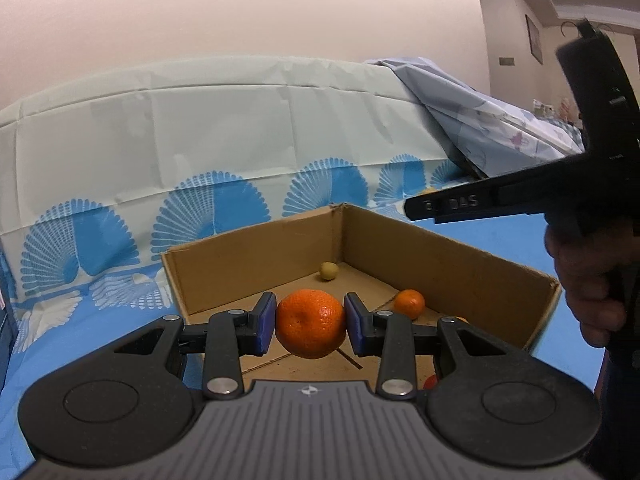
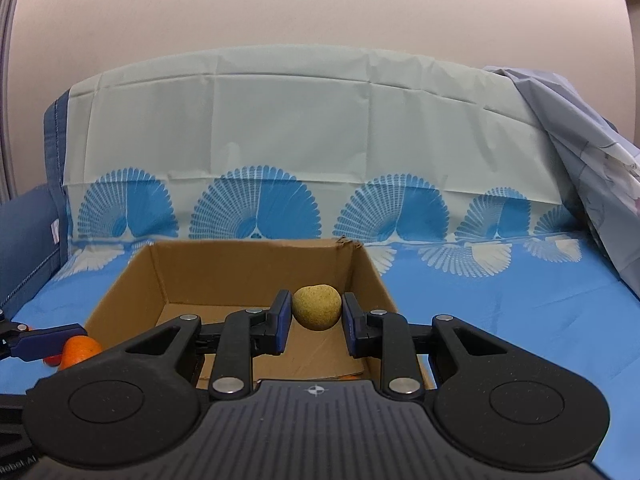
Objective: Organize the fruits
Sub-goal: 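Carry the yellow fruit in the right tool while the left tool carries the mandarin over the box, then open the right tool to drop the yellow fruit while the left tool releases the mandarin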
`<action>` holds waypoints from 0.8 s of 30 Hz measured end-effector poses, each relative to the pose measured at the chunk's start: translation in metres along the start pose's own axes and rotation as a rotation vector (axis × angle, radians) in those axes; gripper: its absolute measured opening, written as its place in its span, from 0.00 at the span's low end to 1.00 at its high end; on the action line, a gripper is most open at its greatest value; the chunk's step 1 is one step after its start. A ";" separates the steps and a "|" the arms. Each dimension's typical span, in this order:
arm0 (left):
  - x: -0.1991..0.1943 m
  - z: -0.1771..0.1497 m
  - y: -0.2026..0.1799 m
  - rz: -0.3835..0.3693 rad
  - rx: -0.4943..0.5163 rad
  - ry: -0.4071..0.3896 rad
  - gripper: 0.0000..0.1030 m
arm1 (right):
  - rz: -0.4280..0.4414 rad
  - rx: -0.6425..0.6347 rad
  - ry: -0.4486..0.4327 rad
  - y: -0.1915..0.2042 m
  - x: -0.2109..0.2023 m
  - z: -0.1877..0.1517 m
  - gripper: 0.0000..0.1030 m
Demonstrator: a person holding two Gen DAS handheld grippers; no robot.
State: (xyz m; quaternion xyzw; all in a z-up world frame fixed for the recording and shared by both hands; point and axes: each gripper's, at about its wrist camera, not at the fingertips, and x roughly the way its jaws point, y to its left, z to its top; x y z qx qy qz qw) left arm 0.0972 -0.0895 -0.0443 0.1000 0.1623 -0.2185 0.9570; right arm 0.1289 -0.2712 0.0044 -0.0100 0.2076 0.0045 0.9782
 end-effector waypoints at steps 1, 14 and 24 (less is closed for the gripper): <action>0.001 0.000 -0.001 -0.002 0.003 0.002 0.40 | 0.001 -0.005 0.002 0.002 0.000 0.000 0.27; 0.003 -0.001 -0.002 -0.005 0.008 0.008 0.40 | 0.008 -0.035 0.010 0.006 0.002 -0.002 0.27; 0.003 -0.001 -0.003 -0.006 0.010 0.008 0.40 | 0.015 -0.047 0.010 0.007 0.002 -0.002 0.27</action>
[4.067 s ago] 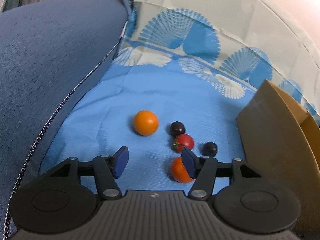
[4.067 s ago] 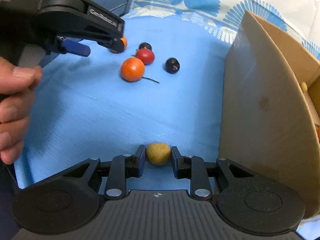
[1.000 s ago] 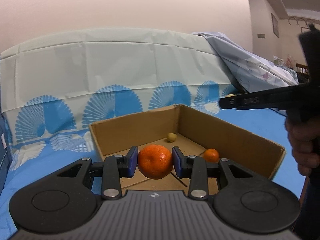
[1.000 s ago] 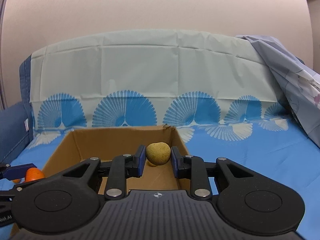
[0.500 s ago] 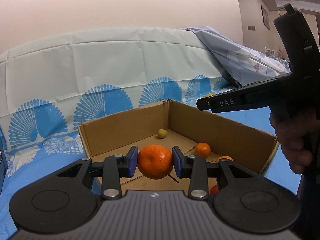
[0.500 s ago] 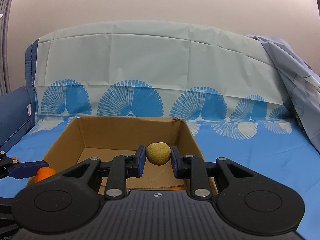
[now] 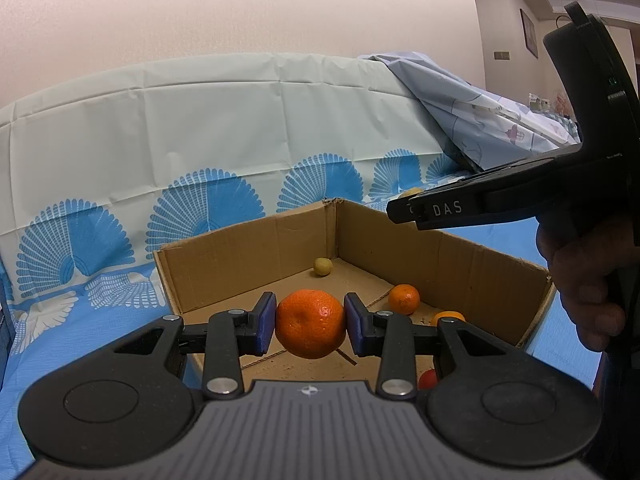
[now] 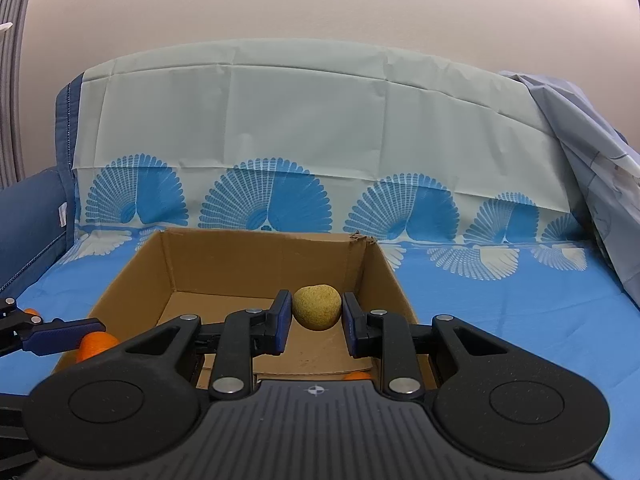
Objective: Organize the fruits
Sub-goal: 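Open the right tool to drop the yellow fruit while the left tool releases the mandarin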
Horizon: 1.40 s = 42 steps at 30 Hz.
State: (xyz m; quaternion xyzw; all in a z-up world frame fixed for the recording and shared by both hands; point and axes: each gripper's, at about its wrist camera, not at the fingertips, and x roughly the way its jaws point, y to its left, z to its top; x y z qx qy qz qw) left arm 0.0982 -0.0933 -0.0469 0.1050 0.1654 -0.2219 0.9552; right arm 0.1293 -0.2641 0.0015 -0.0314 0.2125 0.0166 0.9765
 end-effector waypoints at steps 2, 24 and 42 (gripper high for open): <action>0.000 0.000 0.000 0.000 0.000 0.000 0.40 | 0.000 0.000 0.000 0.000 0.000 0.000 0.27; 0.003 -0.001 0.001 0.001 -0.008 0.014 0.54 | 0.001 -0.012 0.015 0.005 0.003 -0.001 0.38; -0.009 -0.003 0.015 0.069 -0.039 -0.004 0.64 | 0.003 0.024 0.003 0.016 0.001 0.004 0.46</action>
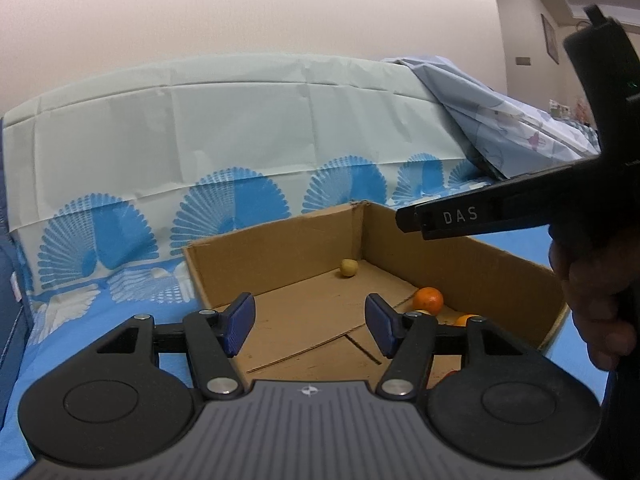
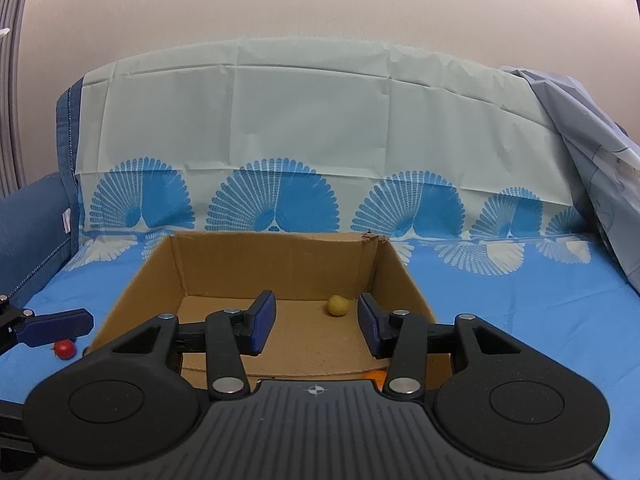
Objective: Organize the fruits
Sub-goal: 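Open the right tool to drop the yellow fruit while the left tool releases the mandarin, then move both open tools back toward the fruit cluster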
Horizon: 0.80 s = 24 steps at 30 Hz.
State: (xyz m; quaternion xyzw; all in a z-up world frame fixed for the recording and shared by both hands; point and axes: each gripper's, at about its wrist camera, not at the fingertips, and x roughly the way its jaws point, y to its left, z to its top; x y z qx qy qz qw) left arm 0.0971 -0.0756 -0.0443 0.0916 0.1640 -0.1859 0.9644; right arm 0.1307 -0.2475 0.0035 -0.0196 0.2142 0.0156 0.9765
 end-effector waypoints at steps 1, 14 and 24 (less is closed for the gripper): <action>-0.002 0.000 0.003 0.009 -0.006 0.000 0.64 | 0.001 0.002 -0.004 0.003 -0.001 0.000 0.46; -0.055 0.017 0.069 0.066 -0.189 -0.011 0.65 | 0.090 0.066 -0.038 0.055 -0.028 0.002 0.46; -0.120 0.026 0.180 0.244 -0.351 -0.091 0.65 | 0.218 0.011 -0.042 0.123 -0.049 -0.007 0.46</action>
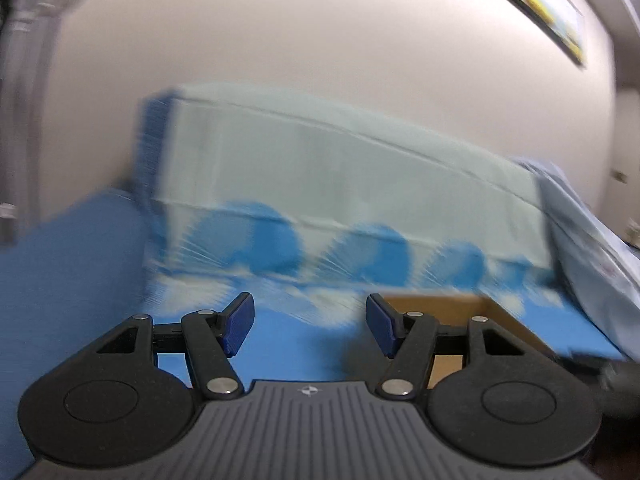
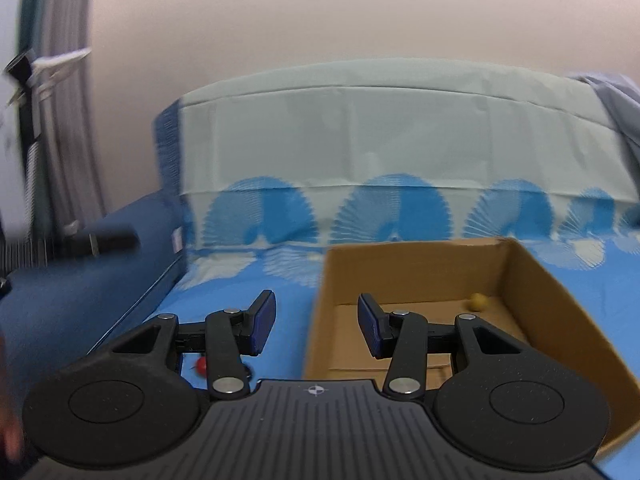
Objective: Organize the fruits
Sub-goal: 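Move both open tools back toward the fruit cluster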
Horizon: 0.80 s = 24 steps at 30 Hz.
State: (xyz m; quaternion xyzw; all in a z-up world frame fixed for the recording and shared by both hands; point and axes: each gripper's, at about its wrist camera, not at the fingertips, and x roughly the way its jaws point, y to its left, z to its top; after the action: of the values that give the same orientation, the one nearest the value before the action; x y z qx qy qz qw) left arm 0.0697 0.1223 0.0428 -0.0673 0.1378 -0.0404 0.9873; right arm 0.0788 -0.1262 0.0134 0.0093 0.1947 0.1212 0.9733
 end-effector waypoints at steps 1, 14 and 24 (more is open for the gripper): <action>-0.004 0.008 0.014 0.056 0.026 -0.021 0.65 | 0.011 -0.023 0.003 0.007 0.002 -0.001 0.46; 0.033 0.051 0.129 0.609 0.315 0.091 0.74 | 0.096 -0.135 0.082 0.057 0.039 -0.018 0.46; 0.006 0.050 0.071 0.612 0.324 -0.011 0.85 | 0.128 -0.146 0.118 0.069 0.060 -0.024 0.46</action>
State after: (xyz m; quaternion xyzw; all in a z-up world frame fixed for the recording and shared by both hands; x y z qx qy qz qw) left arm 0.0935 0.1977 0.0784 0.1346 0.1381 0.2366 0.9523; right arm 0.1070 -0.0462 -0.0269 -0.0564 0.2413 0.1972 0.9485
